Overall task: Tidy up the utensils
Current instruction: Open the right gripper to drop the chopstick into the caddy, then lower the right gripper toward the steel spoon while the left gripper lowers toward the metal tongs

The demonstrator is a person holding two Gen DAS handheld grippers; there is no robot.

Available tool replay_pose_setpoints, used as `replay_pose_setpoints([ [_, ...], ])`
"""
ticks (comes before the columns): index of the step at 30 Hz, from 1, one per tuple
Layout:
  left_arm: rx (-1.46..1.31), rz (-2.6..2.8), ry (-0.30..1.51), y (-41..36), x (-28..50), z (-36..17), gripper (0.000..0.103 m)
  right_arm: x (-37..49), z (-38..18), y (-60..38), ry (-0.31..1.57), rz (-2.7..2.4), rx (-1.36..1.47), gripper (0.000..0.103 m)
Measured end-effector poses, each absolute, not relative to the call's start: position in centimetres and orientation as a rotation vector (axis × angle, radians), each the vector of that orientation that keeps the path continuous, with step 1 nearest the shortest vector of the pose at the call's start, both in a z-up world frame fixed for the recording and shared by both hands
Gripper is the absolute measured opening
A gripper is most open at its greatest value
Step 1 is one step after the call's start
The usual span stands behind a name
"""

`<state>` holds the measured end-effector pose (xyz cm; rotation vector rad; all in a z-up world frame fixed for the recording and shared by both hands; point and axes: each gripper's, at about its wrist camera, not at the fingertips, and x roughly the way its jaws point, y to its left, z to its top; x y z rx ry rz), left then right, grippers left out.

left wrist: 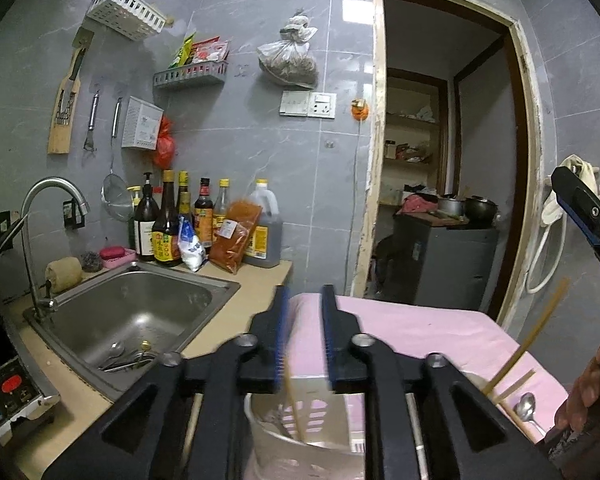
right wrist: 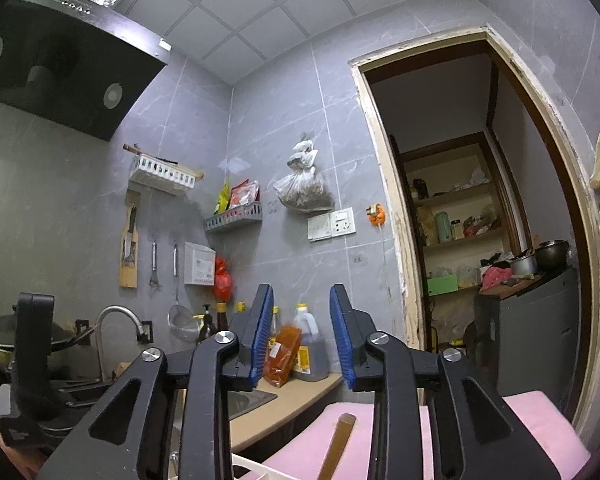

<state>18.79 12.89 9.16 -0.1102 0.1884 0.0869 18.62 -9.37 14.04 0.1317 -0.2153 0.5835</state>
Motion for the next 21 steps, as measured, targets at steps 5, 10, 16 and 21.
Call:
replay_pose_setpoints([
  [5,-0.144,0.042,0.159,11.9,17.7,9.7,0.043,17.9,14.3,-11.1,-0.217,0.558,0.126,0.05],
  [10,-0.158,0.004,0.124,10.2,16.3,10.2,0.067,17.0,14.3,-13.5,-0.203,0.516,0.118,0.072],
  [16,-0.141,-0.038,0.079,7.4,14.3,10.5,0.09,15.7,13.7,-16.9,-0.178,0.457,0.114,0.087],
  [21,-0.109,-0.081,0.071,4.6,13.2,10.2,0.094,14.6,12.8,-19.6,-0.142,0.413,0.109,0.103],
])
